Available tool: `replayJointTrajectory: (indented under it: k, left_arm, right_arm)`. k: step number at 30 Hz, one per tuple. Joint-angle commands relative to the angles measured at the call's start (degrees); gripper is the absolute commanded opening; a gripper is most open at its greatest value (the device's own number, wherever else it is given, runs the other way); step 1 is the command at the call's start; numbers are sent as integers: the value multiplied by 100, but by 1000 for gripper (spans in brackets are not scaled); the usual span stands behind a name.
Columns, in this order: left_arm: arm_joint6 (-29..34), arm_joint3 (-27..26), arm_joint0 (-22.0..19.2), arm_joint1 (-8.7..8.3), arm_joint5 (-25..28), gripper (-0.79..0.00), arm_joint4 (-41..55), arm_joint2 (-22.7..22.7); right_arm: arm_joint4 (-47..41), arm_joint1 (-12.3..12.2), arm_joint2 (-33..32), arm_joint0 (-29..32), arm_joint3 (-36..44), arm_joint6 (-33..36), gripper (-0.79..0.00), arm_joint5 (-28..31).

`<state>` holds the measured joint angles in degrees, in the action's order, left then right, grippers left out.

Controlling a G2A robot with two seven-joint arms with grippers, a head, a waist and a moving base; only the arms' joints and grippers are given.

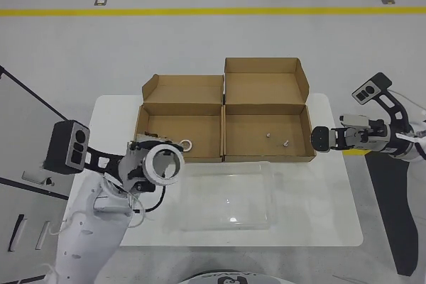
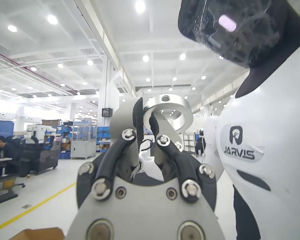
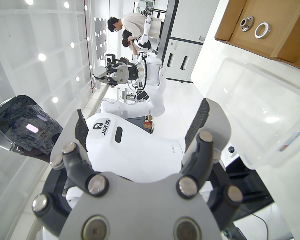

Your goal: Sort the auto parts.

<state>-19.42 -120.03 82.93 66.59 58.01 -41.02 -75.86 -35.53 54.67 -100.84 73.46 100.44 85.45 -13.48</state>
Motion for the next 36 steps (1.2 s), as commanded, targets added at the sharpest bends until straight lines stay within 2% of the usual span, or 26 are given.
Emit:
replayJointTrajectory:
  k: [1, 4, 10, 18, 36]
  left_arm:
    - [124, -2, -10, -18, -1, -785, -94, -22]
    - [152, -11, -15, -38, -1, -785, -75, -11]
    - [-252, 10, -20, -38, -1, -785, 478, 129]
    - [-446, 62, -3, -38, -1, -785, 805, 136]
    - [-446, 62, -3, -38, -1, -785, 805, 136]
  right_arm:
    - [0, 0, 0, 0, 0, 0, 0, 0]
    - [0, 0, 0, 0, 0, 0, 0, 0]
    - [0, 0, 0, 0, 0, 0, 0, 0]
    - [0, 0, 0, 0, 0, 0, 0, 0]
    - [0, 0, 0, 0, 0, 0, 0, 0]
